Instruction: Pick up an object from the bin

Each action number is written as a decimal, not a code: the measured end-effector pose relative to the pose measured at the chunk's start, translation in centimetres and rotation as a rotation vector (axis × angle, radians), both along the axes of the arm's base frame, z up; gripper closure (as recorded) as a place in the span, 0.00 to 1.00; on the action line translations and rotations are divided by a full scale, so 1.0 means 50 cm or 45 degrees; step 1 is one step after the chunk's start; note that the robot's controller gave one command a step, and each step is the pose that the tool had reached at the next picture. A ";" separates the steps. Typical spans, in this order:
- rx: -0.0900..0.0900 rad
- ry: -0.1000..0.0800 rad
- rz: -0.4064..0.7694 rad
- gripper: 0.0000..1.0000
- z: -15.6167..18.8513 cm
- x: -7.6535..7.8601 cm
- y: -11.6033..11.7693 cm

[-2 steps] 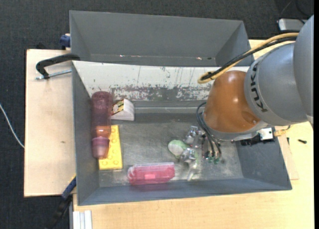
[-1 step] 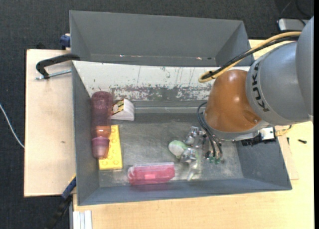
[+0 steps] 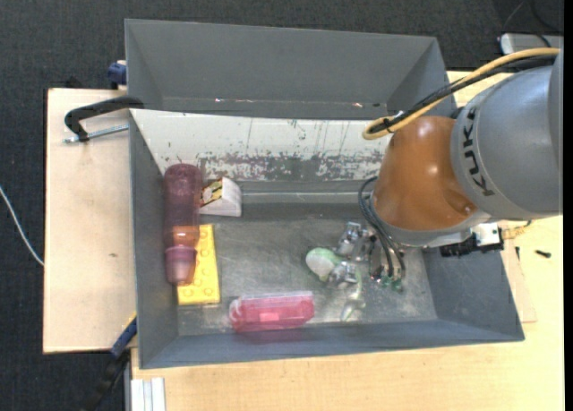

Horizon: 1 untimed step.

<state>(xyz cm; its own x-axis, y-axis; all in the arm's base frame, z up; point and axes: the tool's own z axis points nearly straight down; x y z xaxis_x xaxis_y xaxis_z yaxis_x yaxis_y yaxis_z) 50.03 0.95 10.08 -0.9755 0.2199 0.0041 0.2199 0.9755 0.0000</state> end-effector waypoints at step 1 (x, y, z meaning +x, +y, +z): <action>0.000 -0.009 0.001 1.00 0.038 0.004 0.000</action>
Offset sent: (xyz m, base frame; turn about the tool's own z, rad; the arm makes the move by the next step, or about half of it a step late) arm 0.0000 0.0000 0.0625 0.0000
